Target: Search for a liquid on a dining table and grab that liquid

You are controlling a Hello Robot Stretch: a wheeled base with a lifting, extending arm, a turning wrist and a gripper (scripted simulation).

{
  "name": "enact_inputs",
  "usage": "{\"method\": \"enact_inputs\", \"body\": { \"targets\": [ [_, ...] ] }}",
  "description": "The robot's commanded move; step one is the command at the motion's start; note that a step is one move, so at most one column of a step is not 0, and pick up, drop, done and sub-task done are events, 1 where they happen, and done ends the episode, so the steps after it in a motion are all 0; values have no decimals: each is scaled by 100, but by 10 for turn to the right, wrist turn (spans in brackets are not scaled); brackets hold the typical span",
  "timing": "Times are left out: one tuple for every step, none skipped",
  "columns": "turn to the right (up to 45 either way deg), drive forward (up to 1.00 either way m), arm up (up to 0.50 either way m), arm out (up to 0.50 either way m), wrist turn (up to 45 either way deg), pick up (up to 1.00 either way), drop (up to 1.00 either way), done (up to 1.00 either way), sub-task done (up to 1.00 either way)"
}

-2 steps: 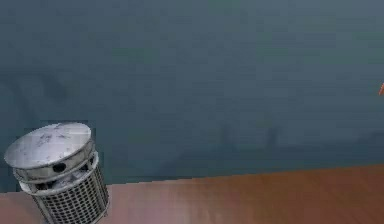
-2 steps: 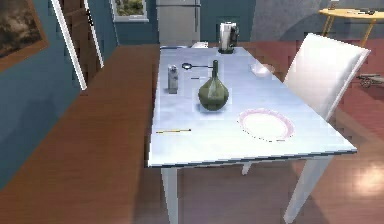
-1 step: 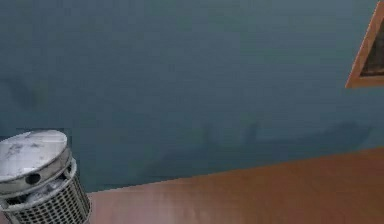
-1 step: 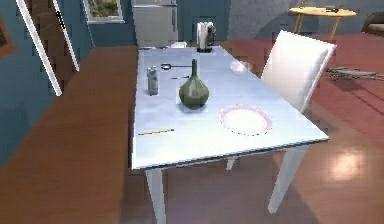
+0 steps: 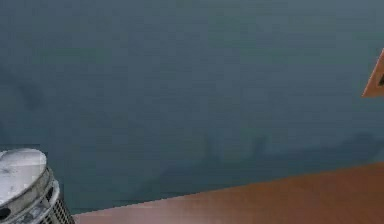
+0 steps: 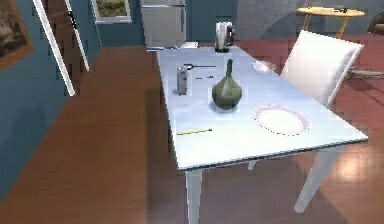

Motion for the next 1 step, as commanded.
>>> {"method": "enact_inputs", "body": {
  "targets": [
    [330,0,0,0,0,0,0,0,0]
  ]
}}
